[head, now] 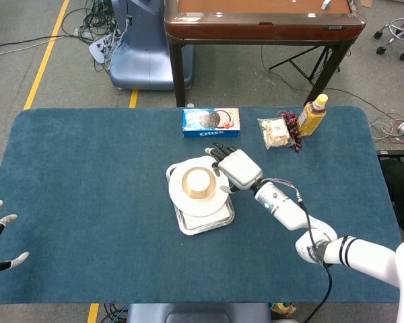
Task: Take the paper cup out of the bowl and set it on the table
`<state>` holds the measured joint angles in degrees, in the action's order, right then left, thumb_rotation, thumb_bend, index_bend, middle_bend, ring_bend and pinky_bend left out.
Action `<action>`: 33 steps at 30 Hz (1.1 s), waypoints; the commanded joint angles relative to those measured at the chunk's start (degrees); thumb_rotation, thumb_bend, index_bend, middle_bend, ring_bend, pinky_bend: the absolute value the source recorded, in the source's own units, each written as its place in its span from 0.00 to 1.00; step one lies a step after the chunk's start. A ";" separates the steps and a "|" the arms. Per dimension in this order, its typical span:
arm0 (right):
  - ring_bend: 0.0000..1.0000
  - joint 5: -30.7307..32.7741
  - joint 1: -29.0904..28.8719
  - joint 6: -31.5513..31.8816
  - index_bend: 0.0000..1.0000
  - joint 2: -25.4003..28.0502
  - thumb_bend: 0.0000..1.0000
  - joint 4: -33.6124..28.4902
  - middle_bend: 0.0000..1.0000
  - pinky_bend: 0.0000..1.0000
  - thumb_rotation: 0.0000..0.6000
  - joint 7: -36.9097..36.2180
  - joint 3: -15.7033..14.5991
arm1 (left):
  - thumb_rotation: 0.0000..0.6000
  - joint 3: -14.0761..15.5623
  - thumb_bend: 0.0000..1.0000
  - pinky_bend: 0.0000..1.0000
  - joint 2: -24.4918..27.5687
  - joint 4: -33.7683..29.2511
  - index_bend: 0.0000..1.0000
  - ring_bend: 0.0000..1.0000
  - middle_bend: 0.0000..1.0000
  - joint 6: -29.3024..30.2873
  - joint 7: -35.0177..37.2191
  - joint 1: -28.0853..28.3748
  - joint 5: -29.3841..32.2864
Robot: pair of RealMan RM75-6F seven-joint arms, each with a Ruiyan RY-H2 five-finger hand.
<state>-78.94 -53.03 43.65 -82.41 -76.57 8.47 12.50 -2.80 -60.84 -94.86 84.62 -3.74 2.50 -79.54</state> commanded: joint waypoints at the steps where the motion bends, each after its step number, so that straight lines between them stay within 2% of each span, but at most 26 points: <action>1: 0.05 0.72 -1.11 -1.08 0.52 -1.14 0.29 1.16 0.13 0.23 1.00 0.98 -0.14 | 1.00 0.00 0.07 0.29 0.19 -0.11 0.24 0.00 0.04 0.24 0.31 -0.20 -0.09; 33: 0.04 4.41 -7.17 -4.55 0.52 -7.33 0.29 6.56 0.12 0.23 1.00 7.81 -1.85 | 1.00 -0.19 0.07 0.29 1.39 -0.44 0.26 0.00 0.05 1.32 2.58 -1.45 -0.30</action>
<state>-74.73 -60.05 39.26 -89.56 -70.20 16.10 10.66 -2.98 -59.46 -95.29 85.95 -1.17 1.05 -79.85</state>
